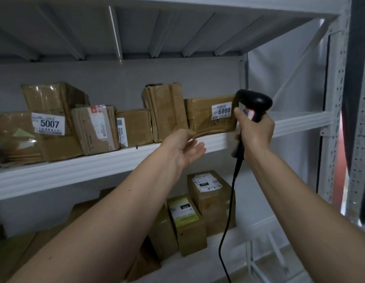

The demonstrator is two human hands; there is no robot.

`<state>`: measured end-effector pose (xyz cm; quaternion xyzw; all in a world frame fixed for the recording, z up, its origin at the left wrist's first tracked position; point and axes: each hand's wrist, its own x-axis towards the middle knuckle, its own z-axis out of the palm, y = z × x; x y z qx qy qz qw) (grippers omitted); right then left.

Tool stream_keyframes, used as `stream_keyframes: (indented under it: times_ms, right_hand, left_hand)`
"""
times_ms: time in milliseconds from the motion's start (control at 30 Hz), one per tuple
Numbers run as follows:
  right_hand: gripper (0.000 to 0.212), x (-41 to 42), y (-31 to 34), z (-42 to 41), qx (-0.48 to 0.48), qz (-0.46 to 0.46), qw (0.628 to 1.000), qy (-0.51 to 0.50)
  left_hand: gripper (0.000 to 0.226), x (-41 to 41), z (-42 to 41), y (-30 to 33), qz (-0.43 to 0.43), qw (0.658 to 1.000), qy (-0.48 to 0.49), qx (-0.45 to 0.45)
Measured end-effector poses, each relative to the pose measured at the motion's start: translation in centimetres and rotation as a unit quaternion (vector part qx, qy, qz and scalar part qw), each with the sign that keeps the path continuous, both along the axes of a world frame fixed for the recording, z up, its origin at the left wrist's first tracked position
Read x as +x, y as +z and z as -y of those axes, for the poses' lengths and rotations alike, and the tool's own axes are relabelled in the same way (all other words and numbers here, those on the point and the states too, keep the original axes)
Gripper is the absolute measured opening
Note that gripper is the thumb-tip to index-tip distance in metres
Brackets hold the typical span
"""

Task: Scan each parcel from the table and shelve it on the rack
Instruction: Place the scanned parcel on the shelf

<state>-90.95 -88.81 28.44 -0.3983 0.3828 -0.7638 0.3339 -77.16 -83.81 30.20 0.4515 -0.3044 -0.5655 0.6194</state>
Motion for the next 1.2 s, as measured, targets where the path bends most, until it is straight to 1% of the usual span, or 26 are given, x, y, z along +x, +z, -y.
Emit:
stream_keyframes:
  times_ms: [100,167,200,300,333,400,467,533,633,767,833,933,967,1067,1100,1200]
  right_hand:
    - [0.020,1.4,-3.6,-3.1,-0.002,-0.015,0.998,0.054]
    - [0.017,2.9,-6.7,-4.8,0.022,-0.035,0.994,0.101]
    - [0.015,3.8,-8.2,-5.6,0.036,-0.047,0.990,0.126]
    - [0.009,7.2,-13.1,-7.8,0.080,-0.096,0.971,0.204]
    - [0.009,8.5,-14.6,-8.5,0.093,-0.110,0.963,0.229]
    - [0.011,11.2,-17.3,-10.0,0.112,-0.135,0.946,0.274]
    - [0.008,13.8,-19.8,-11.4,0.118,-0.145,0.926,0.328]
    - [0.005,16.2,-22.0,-12.6,0.126,-0.169,0.904,0.372]
    - [0.009,20.0,-24.7,-14.8,0.151,-0.191,0.875,0.419]
    - [0.008,25.7,-26.8,-18.3,0.168,-0.233,0.845,0.451]
    - [0.008,29.0,-27.4,-20.2,0.171,-0.245,0.831,0.470]
    - [0.010,34.4,-27.8,-23.6,0.169,-0.254,0.811,0.499]
    - [0.011,36.3,-27.9,-24.9,0.166,-0.260,0.804,0.508]
    - [0.013,42.0,-28.3,-28.6,0.162,-0.278,0.785,0.530]
    - [0.013,43.9,-28.5,-29.9,0.159,-0.284,0.779,0.536]
    - [0.015,50.1,-29.3,-34.3,0.155,-0.304,0.757,0.557]
  left_hand:
    - [0.002,2.0,-1.3,-3.3,0.116,0.992,0.037,-0.046]
    - [0.007,3.7,-2.4,-6.0,0.218,0.971,0.064,-0.074]
    - [0.010,4.7,-2.8,-7.7,0.278,0.953,0.078,-0.089]
    - [0.022,8.3,-4.2,-13.1,0.451,0.878,0.114,-0.116]
    - [0.025,9.5,-4.8,-14.8,0.491,0.857,0.119,-0.107]
    - [0.024,11.7,-6.6,-17.8,0.545,0.827,0.121,-0.068]
    - [0.028,14.2,-8.6,-20.7,0.572,0.809,0.134,-0.028]
    - [0.032,16.7,-11.0,-23.4,0.585,0.799,0.140,0.007]
    - [0.029,20.8,-15.1,-26.8,0.608,0.774,0.162,0.066]
    - [0.022,26.4,-20.7,-29.5,0.591,0.782,0.170,0.106]
    - [0.023,29.5,-23.8,-30.3,0.595,0.773,0.179,0.129]
    - [0.031,34.4,-29.1,-31.2,0.608,0.752,0.196,0.163]
    - [0.029,36.1,-30.9,-31.5,0.614,0.742,0.207,0.172]
    - [0.010,41.0,-35.9,-31.9,0.630,0.712,0.238,0.199]
    - [0.006,42.6,-37.6,-32.0,0.635,0.704,0.242,0.208]
    - [0.006,47.9,-43.1,-32.5,0.641,0.685,0.255,0.234]
